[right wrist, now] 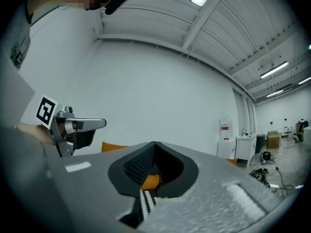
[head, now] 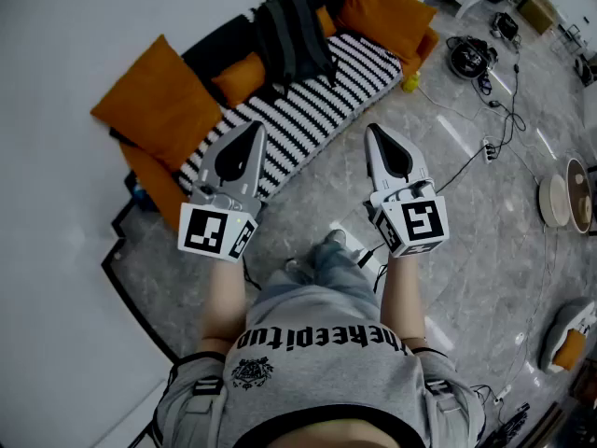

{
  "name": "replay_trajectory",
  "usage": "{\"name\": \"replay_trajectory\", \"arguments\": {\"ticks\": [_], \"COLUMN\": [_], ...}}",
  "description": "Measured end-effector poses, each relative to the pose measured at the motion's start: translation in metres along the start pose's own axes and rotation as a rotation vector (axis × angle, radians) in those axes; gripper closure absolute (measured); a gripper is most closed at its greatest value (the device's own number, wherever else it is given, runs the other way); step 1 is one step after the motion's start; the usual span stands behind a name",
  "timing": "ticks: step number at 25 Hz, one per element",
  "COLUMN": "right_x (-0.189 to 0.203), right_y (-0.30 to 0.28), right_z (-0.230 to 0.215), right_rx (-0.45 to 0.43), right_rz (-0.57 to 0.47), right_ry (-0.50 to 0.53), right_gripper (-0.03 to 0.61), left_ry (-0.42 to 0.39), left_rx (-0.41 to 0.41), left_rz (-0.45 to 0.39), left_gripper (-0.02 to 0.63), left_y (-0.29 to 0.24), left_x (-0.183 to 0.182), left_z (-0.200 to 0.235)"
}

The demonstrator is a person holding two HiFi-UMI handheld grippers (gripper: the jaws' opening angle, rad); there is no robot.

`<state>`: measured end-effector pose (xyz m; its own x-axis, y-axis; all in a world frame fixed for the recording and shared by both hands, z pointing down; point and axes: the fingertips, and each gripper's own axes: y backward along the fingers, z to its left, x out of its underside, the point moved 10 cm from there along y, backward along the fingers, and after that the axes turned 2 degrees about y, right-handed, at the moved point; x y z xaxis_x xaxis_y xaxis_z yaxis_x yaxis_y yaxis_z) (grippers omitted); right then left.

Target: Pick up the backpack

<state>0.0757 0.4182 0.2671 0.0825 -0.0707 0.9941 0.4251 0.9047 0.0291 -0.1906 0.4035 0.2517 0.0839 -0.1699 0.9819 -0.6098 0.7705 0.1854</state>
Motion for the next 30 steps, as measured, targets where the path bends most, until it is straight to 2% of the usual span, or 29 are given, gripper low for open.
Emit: {"name": "replay_trajectory", "arguments": {"ticks": [12,30], "right_x": [0.002,0.019], "right_y": [-0.028,-0.072], "right_z": [-0.028,-0.136], "right_rx": [-0.03,-0.1], "right_rz": [-0.012,-0.058], "right_ry": [0.009,-0.036], "right_gripper": [0.577,0.577], "left_ry": [0.001,-0.048], "left_rx": [-0.03,-0.057], "left_rz": [-0.003,-0.02], "left_gripper": [0.598,0.598], "left_y": [-0.031,-0.137], "left_x": [0.005,0.019], "left_z": [0.007,-0.017]}}
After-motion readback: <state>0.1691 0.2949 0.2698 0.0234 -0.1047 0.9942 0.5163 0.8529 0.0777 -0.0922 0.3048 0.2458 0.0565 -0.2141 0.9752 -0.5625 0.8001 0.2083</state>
